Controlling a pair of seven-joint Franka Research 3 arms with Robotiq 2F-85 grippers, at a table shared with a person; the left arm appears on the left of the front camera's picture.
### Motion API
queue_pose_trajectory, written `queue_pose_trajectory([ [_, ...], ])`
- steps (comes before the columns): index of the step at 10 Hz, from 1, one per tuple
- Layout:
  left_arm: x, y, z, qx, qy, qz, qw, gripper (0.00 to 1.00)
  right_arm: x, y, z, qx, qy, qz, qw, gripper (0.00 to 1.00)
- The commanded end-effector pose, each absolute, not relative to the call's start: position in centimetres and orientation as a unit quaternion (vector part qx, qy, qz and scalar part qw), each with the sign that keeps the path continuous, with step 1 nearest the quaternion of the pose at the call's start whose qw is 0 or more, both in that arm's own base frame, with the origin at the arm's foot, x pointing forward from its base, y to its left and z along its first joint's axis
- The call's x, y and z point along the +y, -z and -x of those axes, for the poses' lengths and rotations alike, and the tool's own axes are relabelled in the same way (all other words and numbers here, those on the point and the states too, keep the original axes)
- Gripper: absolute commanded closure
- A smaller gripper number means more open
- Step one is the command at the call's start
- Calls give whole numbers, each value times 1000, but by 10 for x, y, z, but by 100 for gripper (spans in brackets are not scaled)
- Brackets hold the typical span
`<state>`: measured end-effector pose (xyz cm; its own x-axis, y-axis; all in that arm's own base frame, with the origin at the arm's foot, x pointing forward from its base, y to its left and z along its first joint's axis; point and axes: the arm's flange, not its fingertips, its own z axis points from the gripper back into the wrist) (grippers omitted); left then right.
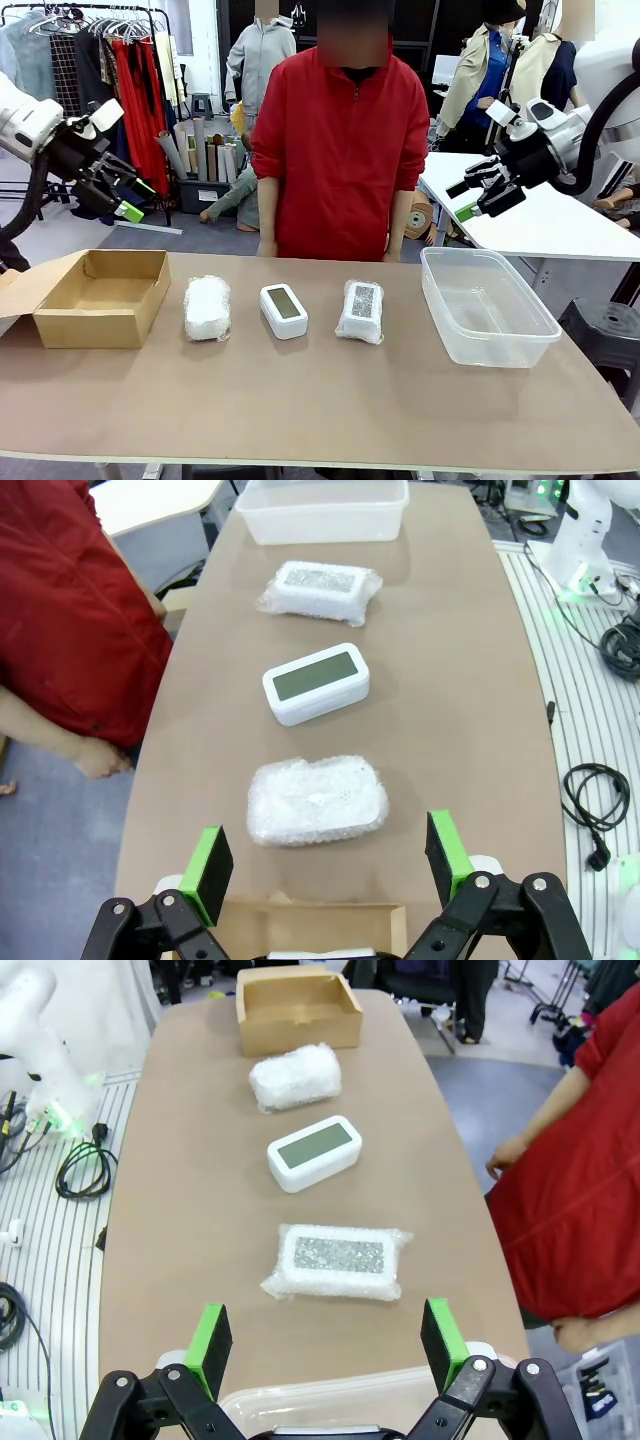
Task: Separate and place wrapped and unwrapped clocks.
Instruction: Pick up the Digital clock indicated by the person.
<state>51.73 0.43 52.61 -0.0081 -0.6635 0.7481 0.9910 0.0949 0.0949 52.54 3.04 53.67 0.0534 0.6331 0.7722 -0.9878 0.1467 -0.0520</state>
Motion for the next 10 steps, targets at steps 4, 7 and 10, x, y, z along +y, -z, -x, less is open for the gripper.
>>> queue_pose_trajectory([
  [4,5,-527,-516,-338,626,247,658,0,29,-539,-524,-340,-599,-265,675,0],
  [7,5,-527,-516,-338,626,247,658,0,29,-539,-524,-340,-599,-265,675,0],
  [10,5,-527,-516,-338,626,247,658,0,29,-539,-524,-340,-599,-265,675,0],
])
